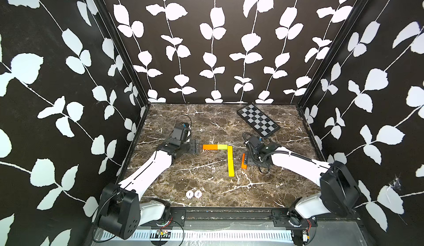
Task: Assemble the number 7 with building blocks
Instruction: Pick up the building block from the center of the board.
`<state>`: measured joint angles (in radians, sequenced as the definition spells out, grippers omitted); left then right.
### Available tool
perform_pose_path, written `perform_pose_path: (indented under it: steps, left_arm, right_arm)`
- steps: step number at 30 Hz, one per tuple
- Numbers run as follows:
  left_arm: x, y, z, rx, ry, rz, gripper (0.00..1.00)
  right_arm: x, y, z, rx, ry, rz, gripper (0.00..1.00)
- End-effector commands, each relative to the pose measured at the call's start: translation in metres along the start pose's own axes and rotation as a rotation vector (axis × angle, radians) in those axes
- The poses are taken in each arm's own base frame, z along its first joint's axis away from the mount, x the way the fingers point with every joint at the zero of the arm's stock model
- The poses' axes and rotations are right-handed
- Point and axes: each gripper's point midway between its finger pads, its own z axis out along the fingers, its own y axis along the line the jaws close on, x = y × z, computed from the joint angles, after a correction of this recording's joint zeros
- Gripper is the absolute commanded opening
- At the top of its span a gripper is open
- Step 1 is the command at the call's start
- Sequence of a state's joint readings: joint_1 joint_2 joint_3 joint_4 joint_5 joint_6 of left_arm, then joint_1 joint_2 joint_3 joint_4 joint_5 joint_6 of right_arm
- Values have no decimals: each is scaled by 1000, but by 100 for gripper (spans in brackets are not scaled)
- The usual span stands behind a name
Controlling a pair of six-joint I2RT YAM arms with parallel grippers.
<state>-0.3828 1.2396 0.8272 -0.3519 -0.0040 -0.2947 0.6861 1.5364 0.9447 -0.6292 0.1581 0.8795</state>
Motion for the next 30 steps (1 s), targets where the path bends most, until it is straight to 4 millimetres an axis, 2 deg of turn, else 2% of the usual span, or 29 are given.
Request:
perform_pose_path:
  steps: [1,4,14,25,30]
  left_arm:
    - [2,1,0,2,-3,10,89]
    - [3,2,1,-5,0,10,89]
    - [3,3,4,-15,11,11,89]
    - [4,6,5,-32,14,11,89]
    - [5,6,6,-33,20,11,89]
  right_arm:
    - [0,20,7,-62,48,-1,78]
    - [0,27,14,-78,63,-7,71]
    - [-3,35,19,-88,78,-10,68]
    - [-3,32,37,-42,138,-24,54]
    - [-6,33,39,-33,149,-40,52]
